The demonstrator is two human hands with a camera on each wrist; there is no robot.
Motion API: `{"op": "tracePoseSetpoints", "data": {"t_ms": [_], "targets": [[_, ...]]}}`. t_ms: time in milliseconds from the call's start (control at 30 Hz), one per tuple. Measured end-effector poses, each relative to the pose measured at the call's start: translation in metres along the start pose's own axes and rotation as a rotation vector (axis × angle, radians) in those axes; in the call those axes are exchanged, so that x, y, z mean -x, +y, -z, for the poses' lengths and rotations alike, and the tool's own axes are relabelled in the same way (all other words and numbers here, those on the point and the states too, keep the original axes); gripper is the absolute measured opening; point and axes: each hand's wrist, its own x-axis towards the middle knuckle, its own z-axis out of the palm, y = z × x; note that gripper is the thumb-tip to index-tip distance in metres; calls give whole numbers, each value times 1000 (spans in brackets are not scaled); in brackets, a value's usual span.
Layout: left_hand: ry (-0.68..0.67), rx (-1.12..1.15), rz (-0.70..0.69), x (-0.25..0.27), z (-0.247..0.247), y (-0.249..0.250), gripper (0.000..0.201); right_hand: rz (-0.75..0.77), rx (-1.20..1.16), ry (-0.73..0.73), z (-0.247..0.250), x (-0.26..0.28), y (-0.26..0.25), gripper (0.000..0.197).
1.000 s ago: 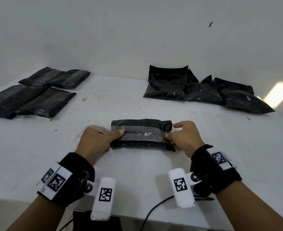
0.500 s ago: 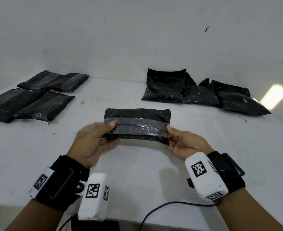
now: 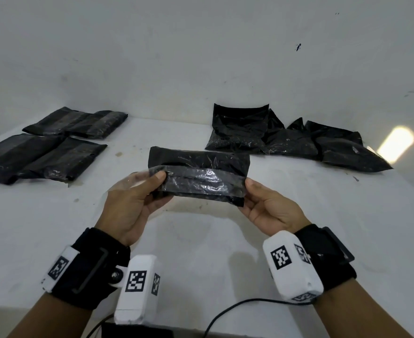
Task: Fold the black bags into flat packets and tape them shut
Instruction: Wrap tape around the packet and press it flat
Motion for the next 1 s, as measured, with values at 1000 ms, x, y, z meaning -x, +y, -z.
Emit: {"op": "tracePoseSetpoints", "data": {"t_ms": [1000], "targets": [[-93,-55,-145,1,-6,11,36,-174,-191,144,-12,10,0,87]]}}
